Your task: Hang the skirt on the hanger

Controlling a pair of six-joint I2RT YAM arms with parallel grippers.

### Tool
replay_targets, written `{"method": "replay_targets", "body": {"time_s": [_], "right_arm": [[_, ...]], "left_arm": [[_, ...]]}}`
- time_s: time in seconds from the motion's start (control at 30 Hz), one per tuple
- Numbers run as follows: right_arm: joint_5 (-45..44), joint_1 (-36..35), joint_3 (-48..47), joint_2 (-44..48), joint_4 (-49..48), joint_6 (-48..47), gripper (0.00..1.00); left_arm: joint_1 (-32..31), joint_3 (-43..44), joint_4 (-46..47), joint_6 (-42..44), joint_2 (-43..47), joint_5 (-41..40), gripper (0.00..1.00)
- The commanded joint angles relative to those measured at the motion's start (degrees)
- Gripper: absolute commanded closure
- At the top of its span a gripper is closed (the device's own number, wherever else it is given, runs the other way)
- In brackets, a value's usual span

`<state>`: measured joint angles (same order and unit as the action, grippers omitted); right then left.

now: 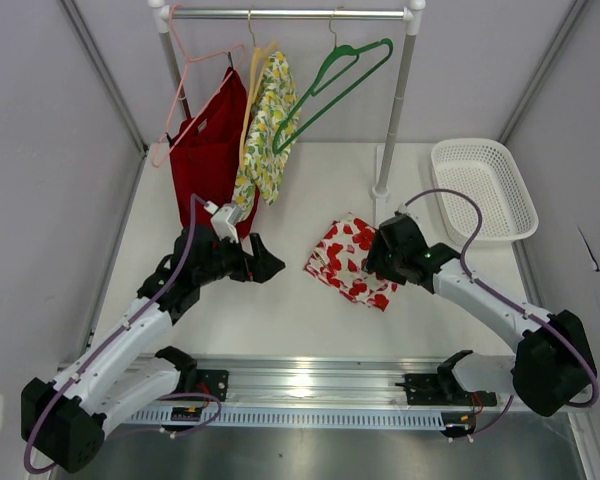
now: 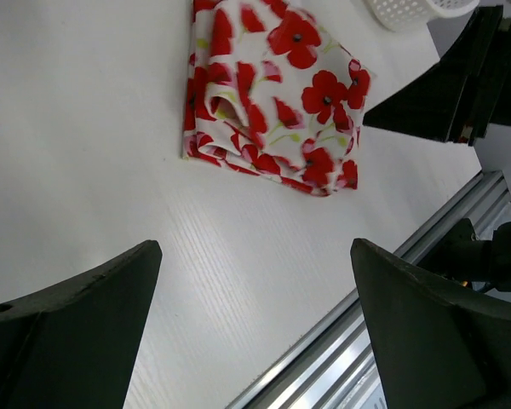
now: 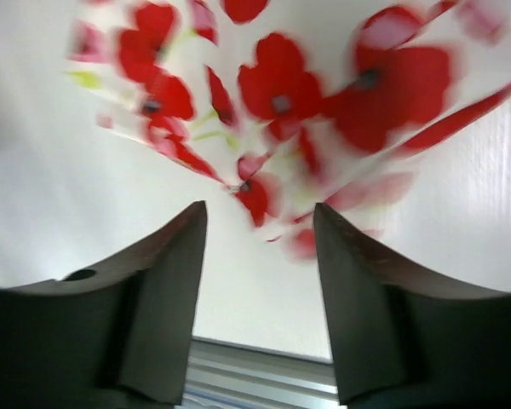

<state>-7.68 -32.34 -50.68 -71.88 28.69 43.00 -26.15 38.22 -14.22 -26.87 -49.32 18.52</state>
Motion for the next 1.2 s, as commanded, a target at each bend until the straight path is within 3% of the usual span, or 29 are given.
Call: {"method": "replay_targets", "body": {"time_s": [0.0, 0.2, 0.4, 0.7, 0.97, 1.17], "right_arm": [[-2.67, -1.15, 2.24, 3.14, 0.92, 0.33, 0.38], [-11.55, -8.70, -2.66, 2.63, 5.50, 0.24, 0.36], [-16.13, -12.75, -10.31, -11.60, 2.96, -0.20, 0.40], [-16.22, -15.12, -24.02, -29.70, 0.93, -1.34, 0.38], [-17.45, -15.65, -27.90, -34.20, 1.11, -1.25, 0.35], [-17.37, -15.65, -30.53, -38.42, 2.34, -1.96, 0.40]], "left_arm": [[-1.44, -2.35, 3.93, -4.76, -1.39, -2.52, 0.01], [-2.32, -4.20, 4.47, -7.23, -1.92, -5.86, 0.03], [-2.32, -1.84, 0.60, -7.23, -0.43, -9.29, 0.08], [-2.32, -0.51, -2.40, -6.09, 0.89, -9.73, 0.09], [-2.32, -2.45, -0.20, -6.44, -0.34, -8.33, 0.09], [-2.32, -3.06, 1.73, -6.44, -3.05, -8.15, 0.09]]}}
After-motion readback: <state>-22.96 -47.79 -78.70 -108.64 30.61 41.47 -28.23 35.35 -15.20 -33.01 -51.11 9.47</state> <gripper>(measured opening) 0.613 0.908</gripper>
